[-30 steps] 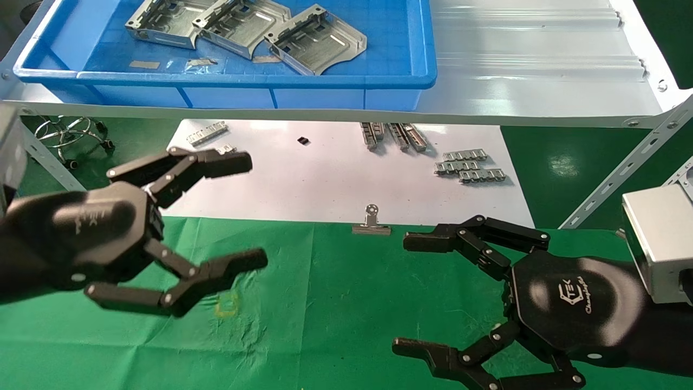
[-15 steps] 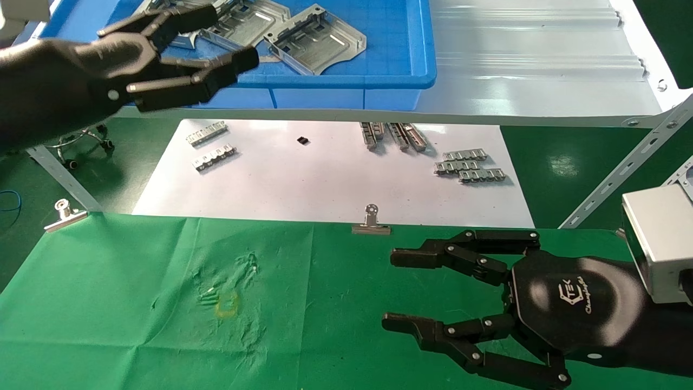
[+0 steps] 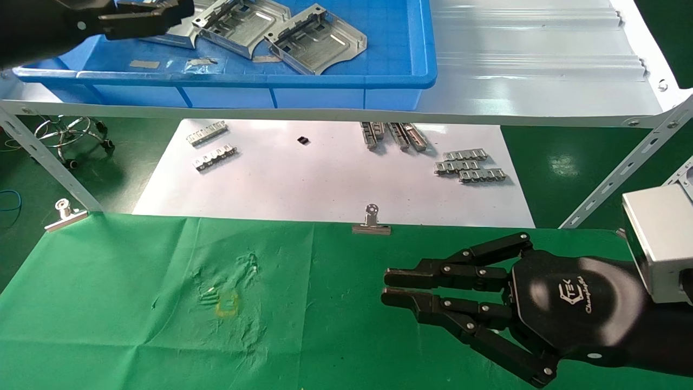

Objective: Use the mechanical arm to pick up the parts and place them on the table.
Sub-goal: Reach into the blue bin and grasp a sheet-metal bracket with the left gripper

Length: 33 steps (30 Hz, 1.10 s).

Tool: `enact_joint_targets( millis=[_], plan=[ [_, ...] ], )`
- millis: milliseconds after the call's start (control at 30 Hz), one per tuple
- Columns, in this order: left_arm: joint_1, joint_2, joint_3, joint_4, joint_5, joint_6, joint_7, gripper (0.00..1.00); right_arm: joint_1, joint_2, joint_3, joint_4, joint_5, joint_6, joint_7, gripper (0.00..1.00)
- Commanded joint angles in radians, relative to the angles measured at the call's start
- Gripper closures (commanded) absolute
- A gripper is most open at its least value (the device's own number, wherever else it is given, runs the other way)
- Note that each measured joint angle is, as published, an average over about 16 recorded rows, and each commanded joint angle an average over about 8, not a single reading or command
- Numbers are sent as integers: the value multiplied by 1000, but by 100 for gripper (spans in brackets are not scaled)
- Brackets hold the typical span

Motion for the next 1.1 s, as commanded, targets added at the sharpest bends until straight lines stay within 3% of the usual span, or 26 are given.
enact_joint_targets(
  millis=[33, 267, 333, 400, 533, 633, 1100],
  plan=[
    [-44, 17, 7, 70, 23, -15, 22, 0, 0, 0, 0, 0, 0, 0, 0, 100],
    [-150, 70, 41, 271, 88, -58, 56, 0, 0, 0, 0, 0, 0, 0, 0, 100],
    [-171, 84, 48, 313, 102, -81, 64, 8, 0, 0, 0, 0, 0, 0, 0, 100],
    [-188, 96, 53, 346, 114, -103, 75, 26, 0, 0, 0, 0, 0, 0, 0, 100],
    [-214, 119, 62, 396, 131, -141, 101, 76, 0, 0, 0, 0, 0, 0, 0, 100],
    [-226, 137, 67, 428, 139, -161, 115, 98, 0, 0, 0, 0, 0, 0, 0, 100],
    [-249, 205, 70, 532, 148, -263, 141, 100, 0, 0, 0, 0, 0, 0, 0, 100]
  ],
)
